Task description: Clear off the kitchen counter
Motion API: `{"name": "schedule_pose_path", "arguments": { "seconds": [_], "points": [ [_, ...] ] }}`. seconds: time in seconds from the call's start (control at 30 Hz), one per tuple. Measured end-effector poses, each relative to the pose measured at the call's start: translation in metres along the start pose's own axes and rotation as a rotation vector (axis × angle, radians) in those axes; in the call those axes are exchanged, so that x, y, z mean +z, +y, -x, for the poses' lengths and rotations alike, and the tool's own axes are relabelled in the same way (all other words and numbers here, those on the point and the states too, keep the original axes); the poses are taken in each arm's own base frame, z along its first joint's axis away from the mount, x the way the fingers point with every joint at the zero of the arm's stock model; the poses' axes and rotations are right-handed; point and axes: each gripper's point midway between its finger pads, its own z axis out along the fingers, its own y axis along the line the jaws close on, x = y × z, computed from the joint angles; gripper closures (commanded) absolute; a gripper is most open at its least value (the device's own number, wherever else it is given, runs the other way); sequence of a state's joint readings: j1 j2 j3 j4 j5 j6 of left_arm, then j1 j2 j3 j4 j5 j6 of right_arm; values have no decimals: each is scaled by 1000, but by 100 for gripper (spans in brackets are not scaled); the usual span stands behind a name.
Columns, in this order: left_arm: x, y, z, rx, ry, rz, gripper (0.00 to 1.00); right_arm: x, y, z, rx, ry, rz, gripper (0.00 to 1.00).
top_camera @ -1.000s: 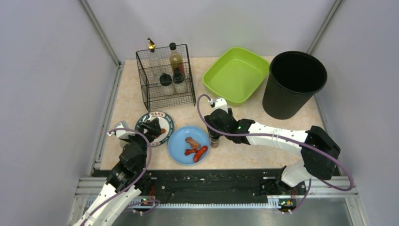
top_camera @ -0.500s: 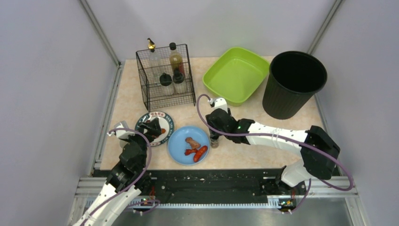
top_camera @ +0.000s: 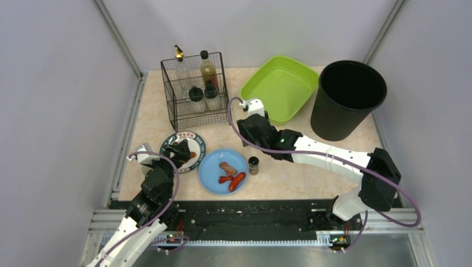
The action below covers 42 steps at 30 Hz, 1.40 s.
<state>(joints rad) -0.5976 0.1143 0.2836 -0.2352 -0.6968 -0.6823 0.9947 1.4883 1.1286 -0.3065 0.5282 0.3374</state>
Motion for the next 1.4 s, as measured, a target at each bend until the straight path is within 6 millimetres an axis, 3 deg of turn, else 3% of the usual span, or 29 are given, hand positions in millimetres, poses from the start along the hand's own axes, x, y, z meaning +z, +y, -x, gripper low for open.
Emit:
{"name": "schedule_pose_path", "arguments": {
  "seconds": [0.37,0.53,0.67,1.4],
  "points": [
    [0,0,0,0,0,0,4,-11,19,78,5,-150,57,100],
    [0,0,0,0,0,1,4,-8,35,117,3,-217,84,100],
    [0,0,0,0,0,1,4,0,50,137,-7,-245,110,100],
    [-1,1,3,-6,-10,2,4,93,122,165,-61,-295,152,100]
  ]
}}
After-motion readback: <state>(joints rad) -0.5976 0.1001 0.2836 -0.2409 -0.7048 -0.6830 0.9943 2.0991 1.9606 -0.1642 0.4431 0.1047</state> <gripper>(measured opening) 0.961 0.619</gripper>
